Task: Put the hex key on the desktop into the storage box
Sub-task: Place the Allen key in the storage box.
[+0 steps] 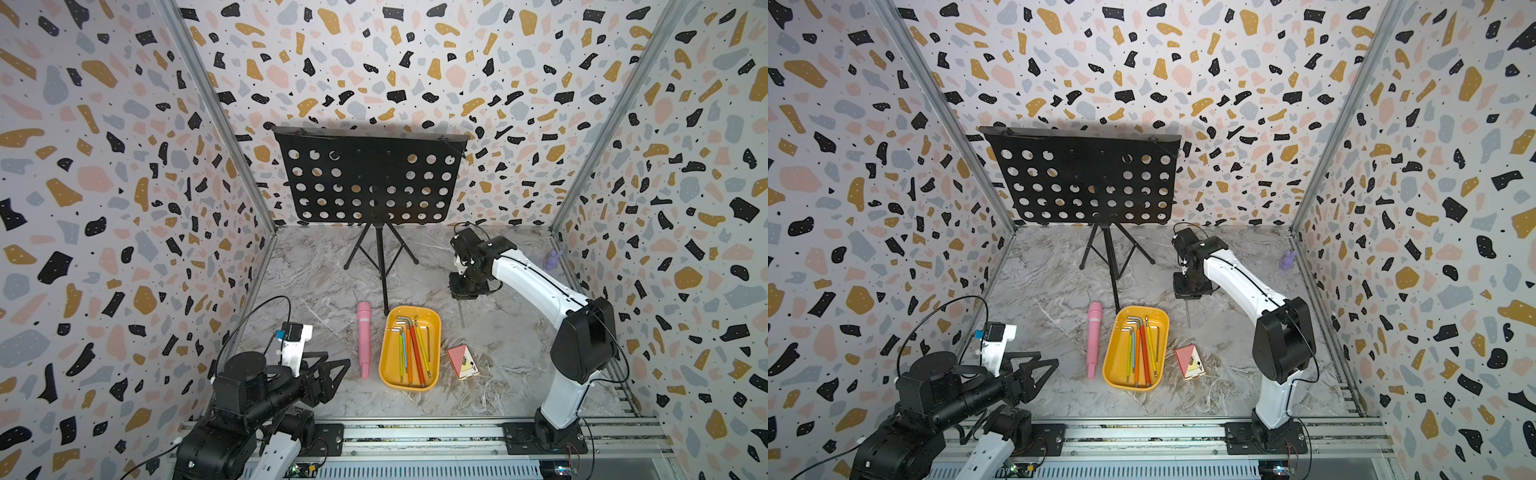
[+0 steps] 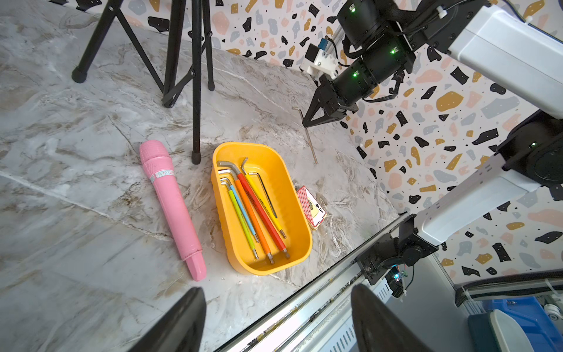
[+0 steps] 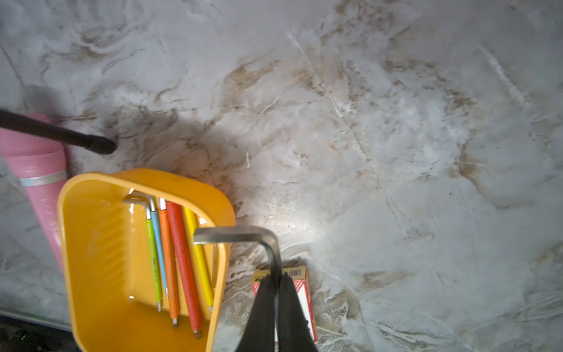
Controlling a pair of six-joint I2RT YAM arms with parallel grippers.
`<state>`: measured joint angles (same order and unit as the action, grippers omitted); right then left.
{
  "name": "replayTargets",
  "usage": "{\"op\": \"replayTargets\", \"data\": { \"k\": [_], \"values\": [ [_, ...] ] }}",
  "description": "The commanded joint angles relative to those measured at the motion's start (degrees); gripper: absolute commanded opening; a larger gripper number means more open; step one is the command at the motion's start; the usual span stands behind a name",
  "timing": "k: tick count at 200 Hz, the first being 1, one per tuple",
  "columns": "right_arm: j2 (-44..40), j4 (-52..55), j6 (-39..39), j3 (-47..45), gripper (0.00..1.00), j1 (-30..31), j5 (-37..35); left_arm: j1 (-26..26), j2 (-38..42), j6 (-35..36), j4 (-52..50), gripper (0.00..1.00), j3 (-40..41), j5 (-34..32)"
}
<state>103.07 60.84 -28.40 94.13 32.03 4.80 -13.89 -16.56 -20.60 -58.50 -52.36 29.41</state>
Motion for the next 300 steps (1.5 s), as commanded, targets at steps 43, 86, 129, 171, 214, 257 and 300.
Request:
{"op": "replayTargets", "data": {
  "k": [43, 86, 129, 171, 214, 257, 300],
  "values": [
    [-2.71, -1.20, -7.85, -0.01, 0.00, 11.56, 2.75, 0.42, 0.08, -0.21, 1.56, 0.78, 0.42, -0.45],
    [0.56, -4.51, -11.59, -0.20, 0.00, 17.21, 3.39, 0.35, 0.10, -0.15, 1.55, 0.78, 0.43, -0.45],
    [3.14, -8.37, -13.86, -3.24, 0.00, 18.23, 3.74, 0.36, 0.17, -0.14, 1.60, 0.78, 0.46, -0.46],
    [4.99, -10.82, -15.28, -5.97, 0.00, 18.26, 2.80, 0.36, 0.30, -0.14, 1.67, 0.78, 0.42, -0.43],
    [5.14, -10.83, -14.67, -6.87, 0.00, 18.26, 0.78, 0.40, 0.27, -0.14, 1.56, 0.78, 0.41, -0.47],
    [2.44, -10.79, -12.93, -7.14, 0.00, 18.16, -1.70, 0.36, 0.29, -0.14, 1.55, 0.78, 0.40, -0.42],
    [-7.86, -11.18, -8.73, -10.59, 0.19, 16.18, -11.44, 0.39, -0.21, -0.25, 1.55, 0.79, 0.50, -0.76]
  ]
}}
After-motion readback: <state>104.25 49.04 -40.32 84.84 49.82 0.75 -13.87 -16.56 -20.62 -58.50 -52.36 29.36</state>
